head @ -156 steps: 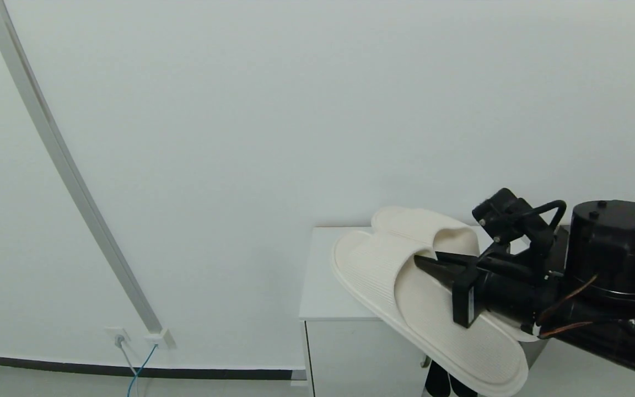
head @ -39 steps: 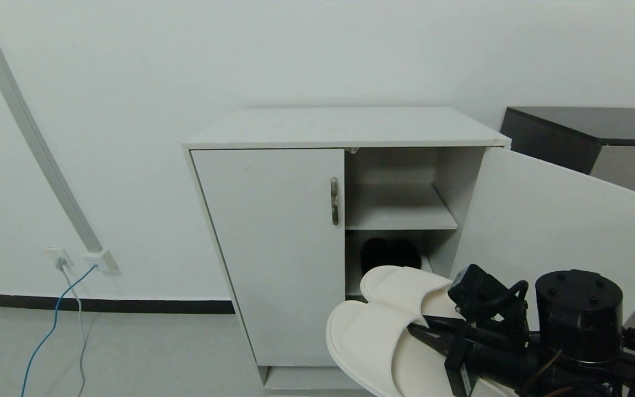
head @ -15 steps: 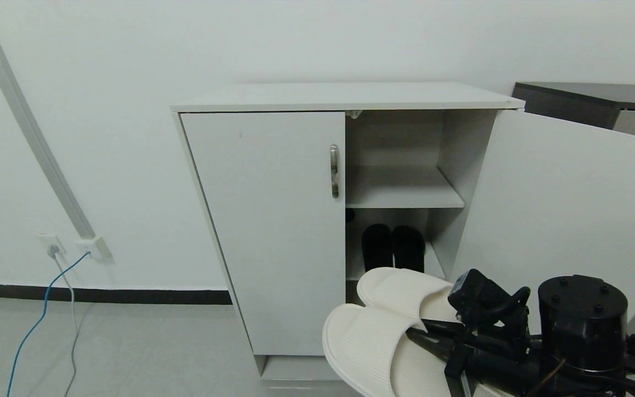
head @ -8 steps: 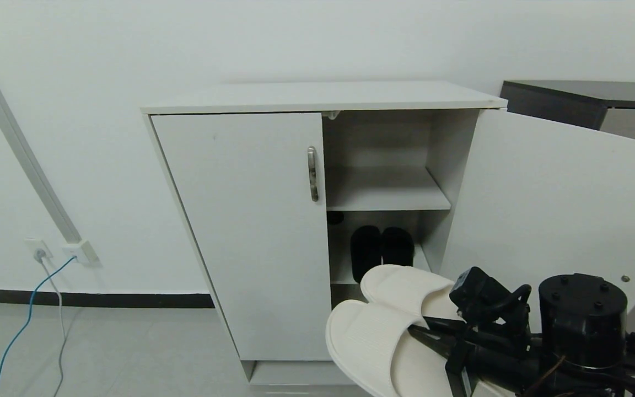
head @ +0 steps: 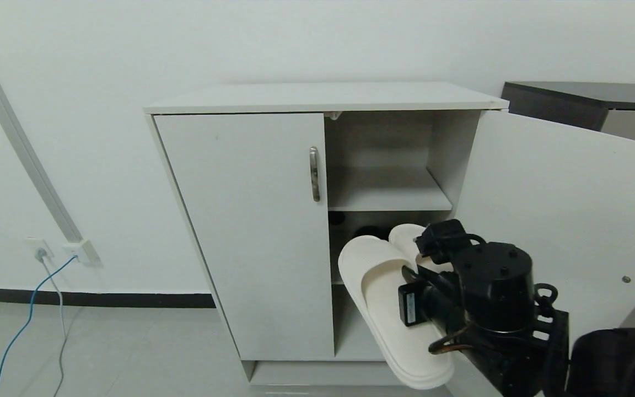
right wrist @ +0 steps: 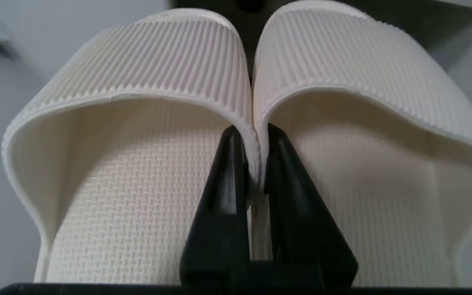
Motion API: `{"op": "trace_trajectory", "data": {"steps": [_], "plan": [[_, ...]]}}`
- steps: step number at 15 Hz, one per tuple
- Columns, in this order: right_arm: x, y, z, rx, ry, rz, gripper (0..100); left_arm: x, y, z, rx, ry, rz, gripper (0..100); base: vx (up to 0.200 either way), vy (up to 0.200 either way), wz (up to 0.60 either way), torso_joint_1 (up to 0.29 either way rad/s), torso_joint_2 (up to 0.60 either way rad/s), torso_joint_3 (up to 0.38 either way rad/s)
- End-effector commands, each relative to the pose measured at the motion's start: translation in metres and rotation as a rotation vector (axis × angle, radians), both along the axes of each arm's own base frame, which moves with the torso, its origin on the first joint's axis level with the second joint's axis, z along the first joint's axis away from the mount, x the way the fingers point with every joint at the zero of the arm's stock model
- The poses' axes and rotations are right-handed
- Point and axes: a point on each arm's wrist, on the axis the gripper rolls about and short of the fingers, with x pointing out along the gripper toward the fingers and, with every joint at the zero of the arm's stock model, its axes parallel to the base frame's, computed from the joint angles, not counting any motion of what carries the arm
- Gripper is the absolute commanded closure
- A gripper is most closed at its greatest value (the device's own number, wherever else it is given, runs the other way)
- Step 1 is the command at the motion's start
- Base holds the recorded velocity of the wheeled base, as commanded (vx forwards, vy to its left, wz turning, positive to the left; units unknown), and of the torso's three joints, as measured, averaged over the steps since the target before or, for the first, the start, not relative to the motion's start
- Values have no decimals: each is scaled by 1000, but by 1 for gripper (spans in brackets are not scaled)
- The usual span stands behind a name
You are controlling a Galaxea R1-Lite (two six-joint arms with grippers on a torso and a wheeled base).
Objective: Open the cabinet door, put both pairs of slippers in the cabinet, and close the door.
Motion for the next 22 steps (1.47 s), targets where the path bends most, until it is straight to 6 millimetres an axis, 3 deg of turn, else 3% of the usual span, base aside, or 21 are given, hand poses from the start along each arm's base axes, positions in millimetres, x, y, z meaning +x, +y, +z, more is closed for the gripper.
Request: {"op": "trace_trajectory", "data": {"steps": [1, 4, 9, 16, 22], "plan": [[23, 31, -7, -3, -19, -115, 100, 0, 0, 0, -1, 1, 0, 100, 0, 0, 0, 0, 0, 0], [42, 42, 9, 28, -65, -168, 100, 0, 0, 0, -1, 1, 0, 100, 0, 0, 0, 0, 0, 0], [71, 39, 34, 12, -46, -229, 100, 0, 0, 0, -1, 1, 1, 100, 0, 0, 0, 0, 0, 0], [80, 38, 35, 6, -42, -246, 100, 0, 0, 0, -2, 1, 0, 100, 0, 0, 0, 0, 0, 0], [81, 37, 35, 7, -43, -251, 100, 0, 0, 0, -1, 3, -2, 100, 200, 0, 0, 1, 1, 5]]}}
